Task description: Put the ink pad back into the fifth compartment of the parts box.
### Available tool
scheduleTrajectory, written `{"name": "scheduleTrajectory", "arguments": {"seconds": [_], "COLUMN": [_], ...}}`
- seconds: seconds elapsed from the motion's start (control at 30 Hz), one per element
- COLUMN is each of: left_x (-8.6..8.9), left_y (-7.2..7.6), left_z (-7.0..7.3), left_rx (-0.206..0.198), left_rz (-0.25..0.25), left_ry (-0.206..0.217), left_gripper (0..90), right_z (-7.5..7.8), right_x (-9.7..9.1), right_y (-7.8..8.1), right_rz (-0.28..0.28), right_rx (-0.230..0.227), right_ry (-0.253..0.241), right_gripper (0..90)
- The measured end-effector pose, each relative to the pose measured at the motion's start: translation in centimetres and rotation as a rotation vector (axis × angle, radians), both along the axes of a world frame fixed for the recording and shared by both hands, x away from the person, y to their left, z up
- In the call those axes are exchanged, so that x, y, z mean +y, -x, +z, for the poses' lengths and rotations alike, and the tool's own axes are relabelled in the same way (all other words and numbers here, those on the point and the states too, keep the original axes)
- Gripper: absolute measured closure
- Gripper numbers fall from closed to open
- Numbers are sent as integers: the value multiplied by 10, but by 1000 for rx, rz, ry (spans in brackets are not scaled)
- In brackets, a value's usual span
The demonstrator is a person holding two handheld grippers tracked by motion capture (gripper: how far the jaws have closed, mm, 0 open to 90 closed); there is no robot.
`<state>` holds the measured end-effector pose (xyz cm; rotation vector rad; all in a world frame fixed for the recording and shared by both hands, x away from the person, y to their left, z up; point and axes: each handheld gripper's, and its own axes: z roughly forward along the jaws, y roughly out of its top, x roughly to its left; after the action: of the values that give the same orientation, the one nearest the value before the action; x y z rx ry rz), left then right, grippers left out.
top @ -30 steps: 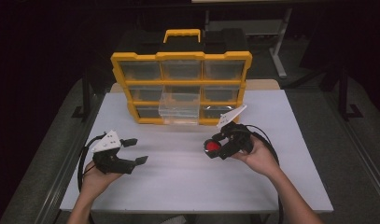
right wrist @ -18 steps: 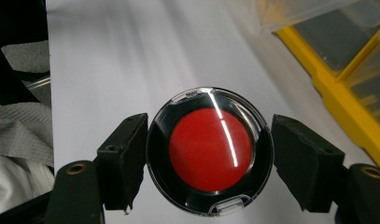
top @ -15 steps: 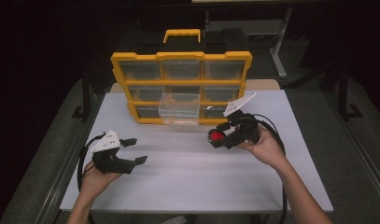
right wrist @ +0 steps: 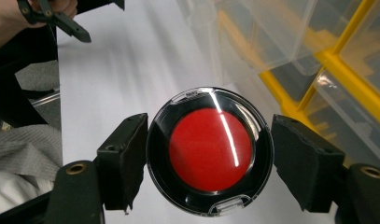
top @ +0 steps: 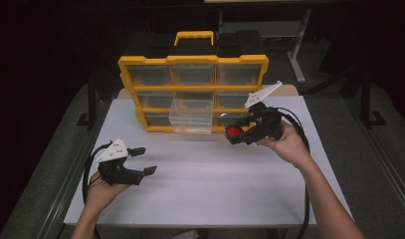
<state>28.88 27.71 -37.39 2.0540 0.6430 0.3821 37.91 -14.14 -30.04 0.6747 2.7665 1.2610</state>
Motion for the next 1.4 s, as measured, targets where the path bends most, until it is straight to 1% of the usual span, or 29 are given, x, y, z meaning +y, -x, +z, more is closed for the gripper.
{"name": "scheduleTrajectory", "arguments": {"seconds": [0.07,0.1,0.2,0.27,0.37,0.43,0.53,0.6,0.67,0.7,0.73,0.83,0.87,1.0,1.03,1.13,1.2,1.27,1.4], "left_x": [0,0,0,1,0,0,0,0,0,0,1,1,1,2,1,1,1,1,2], "left_y": [0,0,0,0,1,1,1,1,1,1,0,0,0,0,1,0,1,1,1], "left_z": [0,0,0,0,0,0,0,0,0,0,0,1,0,1,1,1,1,1,1], "left_rx": [3,3,5,-3,6,5,6,6,6,6,3,0,-4,-7,-7,-5,-6,-6,-5], "left_rz": [3,5,5,1,7,6,7,6,7,7,5,5,4,5,7,10,10,9,10], "left_ry": [3,9,12,4,13,12,13,11,12,13,11,7,10,10,20,25,21,23,29], "left_gripper": [241,242,241,241,242,242,242,241,241,241,241,241,241,241,241,240,241,240,240], "right_z": [5,7,13,18,22,27,30,38,43,46,49,57,59,68,70,78,82,86,91], "right_x": [1,0,1,1,1,2,1,2,2,3,3,5,6,8,9,12,13,15,19], "right_y": [0,-2,-3,-5,-8,-8,-11,-13,-16,-16,-17,-20,-21,-26,-26,-27,-30,-31,-34], "right_rz": [-11,-5,-5,0,8,-1,1,2,12,8,13,16,17,20,20,12,22,20,33], "right_rx": [23,10,15,5,0,28,18,25,2,9,-6,-3,-10,-17,-21,1,-23,-20,-36], "right_ry": [-9,-7,-11,-2,2,-11,-9,-25,-18,-20,-13,-17,-14,-30,-27,-28,-19,-19,-2], "right_gripper": [285,285,285,285,285,285,286,286,286,285,285,285,285,285,285,285,285,285,285]}}
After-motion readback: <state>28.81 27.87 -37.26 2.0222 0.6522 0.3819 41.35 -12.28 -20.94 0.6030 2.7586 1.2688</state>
